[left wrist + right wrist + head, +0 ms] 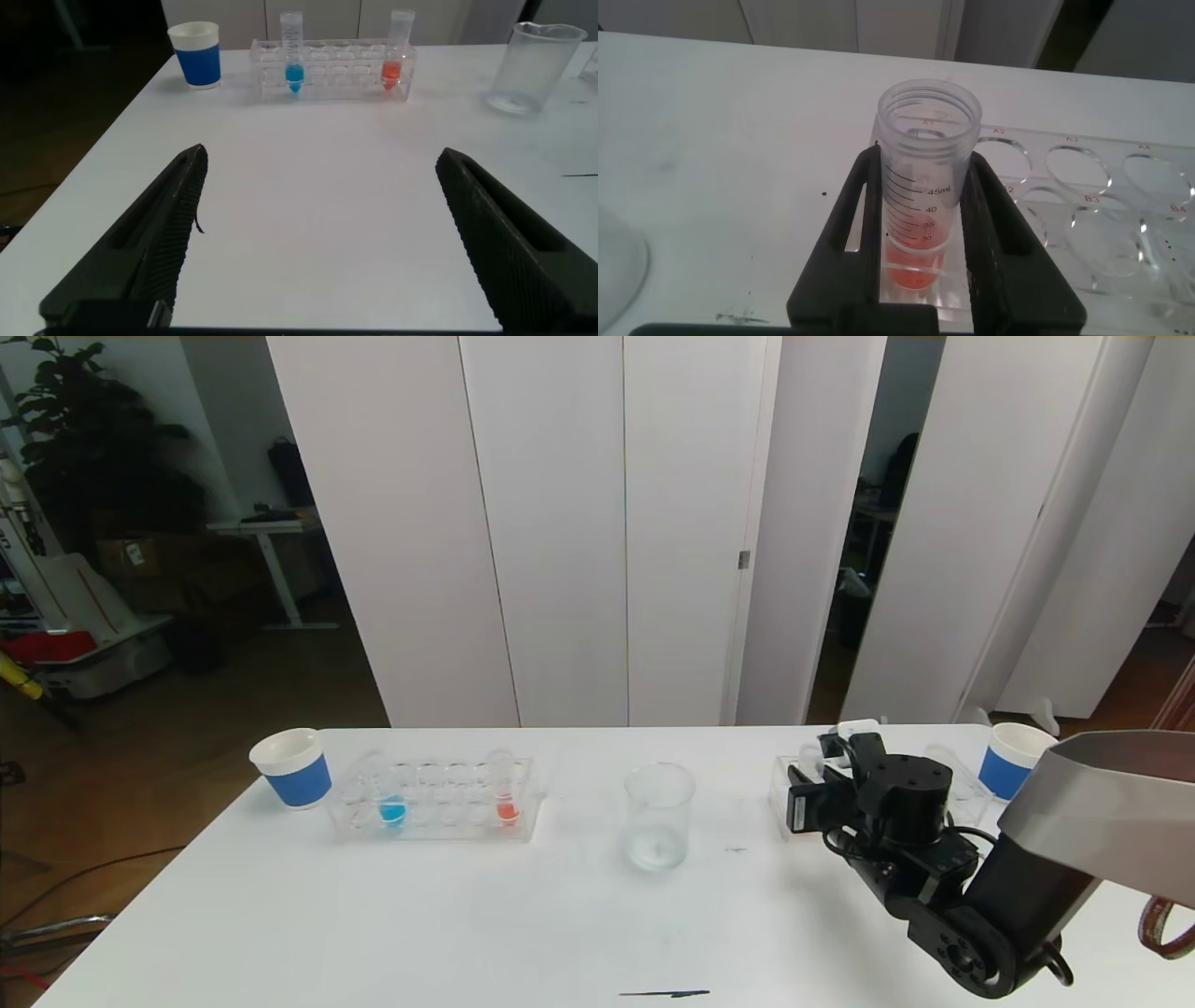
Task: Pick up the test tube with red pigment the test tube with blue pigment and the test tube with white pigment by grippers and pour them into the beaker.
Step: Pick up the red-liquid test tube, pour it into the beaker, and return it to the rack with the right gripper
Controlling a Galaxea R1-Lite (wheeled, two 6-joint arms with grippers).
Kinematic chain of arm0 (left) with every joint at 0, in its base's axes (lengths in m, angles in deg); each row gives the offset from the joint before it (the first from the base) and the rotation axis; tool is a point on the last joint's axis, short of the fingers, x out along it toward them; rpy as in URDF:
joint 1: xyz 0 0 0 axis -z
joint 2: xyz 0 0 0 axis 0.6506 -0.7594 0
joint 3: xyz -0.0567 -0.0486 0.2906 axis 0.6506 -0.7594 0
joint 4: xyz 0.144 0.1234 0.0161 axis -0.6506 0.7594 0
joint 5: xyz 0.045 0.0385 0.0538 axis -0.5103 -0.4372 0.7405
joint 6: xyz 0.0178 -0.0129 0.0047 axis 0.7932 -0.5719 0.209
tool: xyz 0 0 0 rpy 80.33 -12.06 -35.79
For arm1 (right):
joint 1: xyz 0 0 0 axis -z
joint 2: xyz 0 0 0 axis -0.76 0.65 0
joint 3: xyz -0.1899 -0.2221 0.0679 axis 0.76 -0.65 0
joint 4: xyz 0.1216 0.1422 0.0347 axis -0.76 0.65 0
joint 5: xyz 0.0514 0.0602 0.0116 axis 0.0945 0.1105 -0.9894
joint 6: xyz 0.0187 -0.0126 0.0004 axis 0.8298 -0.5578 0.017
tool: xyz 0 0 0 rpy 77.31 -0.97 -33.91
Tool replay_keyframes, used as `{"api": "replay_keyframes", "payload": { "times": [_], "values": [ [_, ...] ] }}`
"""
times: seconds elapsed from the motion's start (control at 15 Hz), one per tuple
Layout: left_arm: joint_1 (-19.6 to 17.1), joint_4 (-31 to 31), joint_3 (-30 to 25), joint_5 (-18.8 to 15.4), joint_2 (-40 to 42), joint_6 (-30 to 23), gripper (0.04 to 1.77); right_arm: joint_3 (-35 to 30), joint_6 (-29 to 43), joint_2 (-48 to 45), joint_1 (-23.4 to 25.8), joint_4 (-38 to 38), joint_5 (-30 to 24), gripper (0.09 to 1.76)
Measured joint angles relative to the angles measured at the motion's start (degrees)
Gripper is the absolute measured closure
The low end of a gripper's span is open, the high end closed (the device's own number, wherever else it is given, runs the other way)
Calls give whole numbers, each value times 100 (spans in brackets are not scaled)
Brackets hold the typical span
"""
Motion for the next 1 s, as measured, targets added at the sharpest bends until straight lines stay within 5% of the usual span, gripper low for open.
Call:
{"api": "replay_keyframes", "payload": {
  "times": [1.0],
  "values": [
    [0,-2,0,2,0,0,6,49,-63,-278,-6,-380,-13,127]
  ]
}}
